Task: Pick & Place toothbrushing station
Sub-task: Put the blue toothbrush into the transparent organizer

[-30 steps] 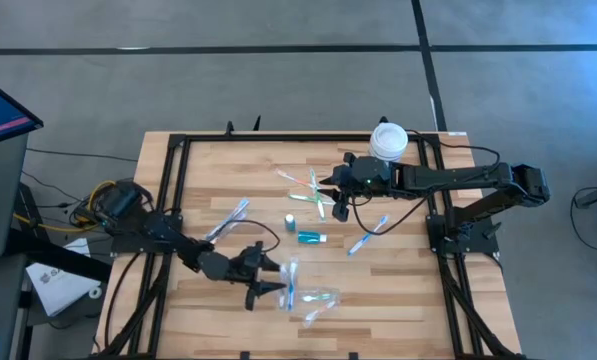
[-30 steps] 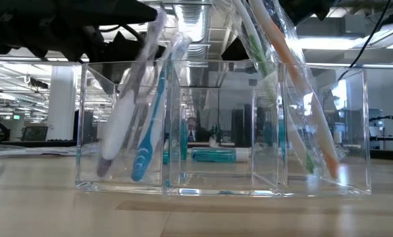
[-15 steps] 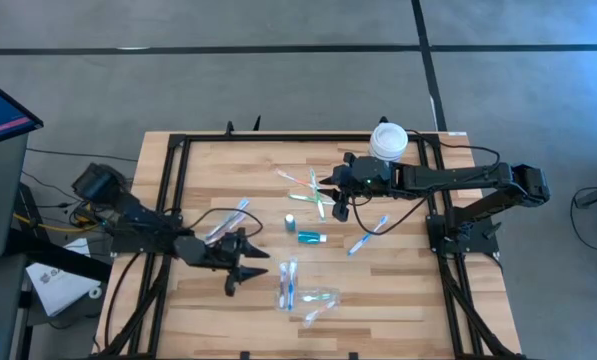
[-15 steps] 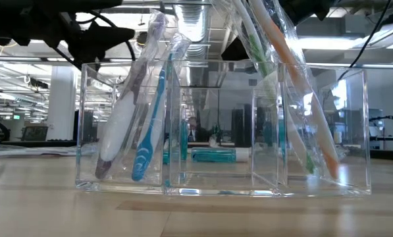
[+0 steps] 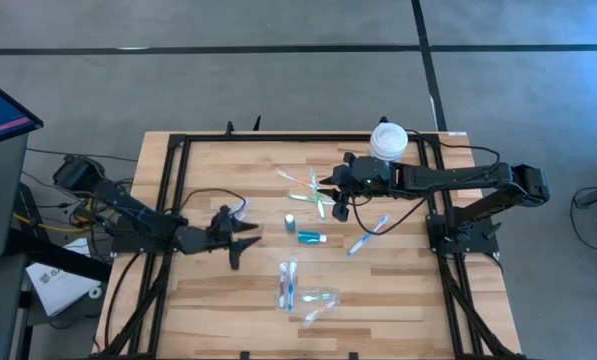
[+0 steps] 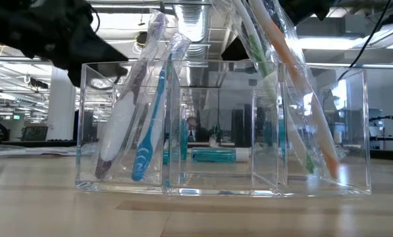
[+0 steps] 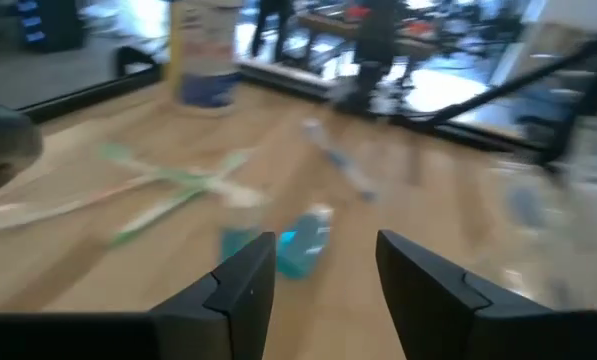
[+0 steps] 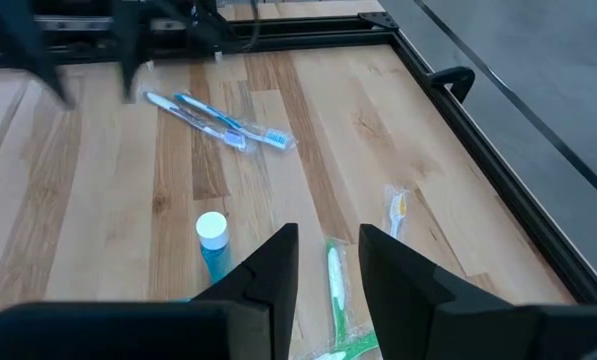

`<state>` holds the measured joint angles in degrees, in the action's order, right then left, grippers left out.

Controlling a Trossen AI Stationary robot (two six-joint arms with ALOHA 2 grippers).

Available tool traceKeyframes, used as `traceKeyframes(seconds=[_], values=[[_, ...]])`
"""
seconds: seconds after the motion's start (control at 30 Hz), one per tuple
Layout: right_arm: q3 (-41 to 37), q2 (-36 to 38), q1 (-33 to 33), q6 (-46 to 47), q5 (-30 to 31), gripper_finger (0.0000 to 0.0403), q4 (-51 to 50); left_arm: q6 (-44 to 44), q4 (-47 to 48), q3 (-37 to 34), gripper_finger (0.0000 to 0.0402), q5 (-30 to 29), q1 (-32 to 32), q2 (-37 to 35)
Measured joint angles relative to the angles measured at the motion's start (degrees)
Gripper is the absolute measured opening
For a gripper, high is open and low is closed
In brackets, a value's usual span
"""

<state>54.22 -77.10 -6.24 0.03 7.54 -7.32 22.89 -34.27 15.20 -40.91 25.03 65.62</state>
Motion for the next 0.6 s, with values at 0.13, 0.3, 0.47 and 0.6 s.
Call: traceKeyframes(seconds=[0.13,0.3,0.47,0.6], values=[[0.0,0.0,0.0,0.0,0.0,0.0098,0.0,6.5,12.3,0.0,0.0164,-0.3,-5.6,-3.4],[0.0,0.0,0.0,0.0,0.0,0.0098,0.0,12.5,24.5,0.0,0.0163,2.6,-13.6,-5.0],[0.0,0.0,0.0,0.0,0.0,0.0098,0.0,13.1,25.7,0.0,0.0163,7.5,-21.1,-4.8],[0.0,0.0,0.0,0.0,0.0,0.0098,0.0,13.1,26.8,0.0,0.0163,12.5,-26.6,-4.8]])
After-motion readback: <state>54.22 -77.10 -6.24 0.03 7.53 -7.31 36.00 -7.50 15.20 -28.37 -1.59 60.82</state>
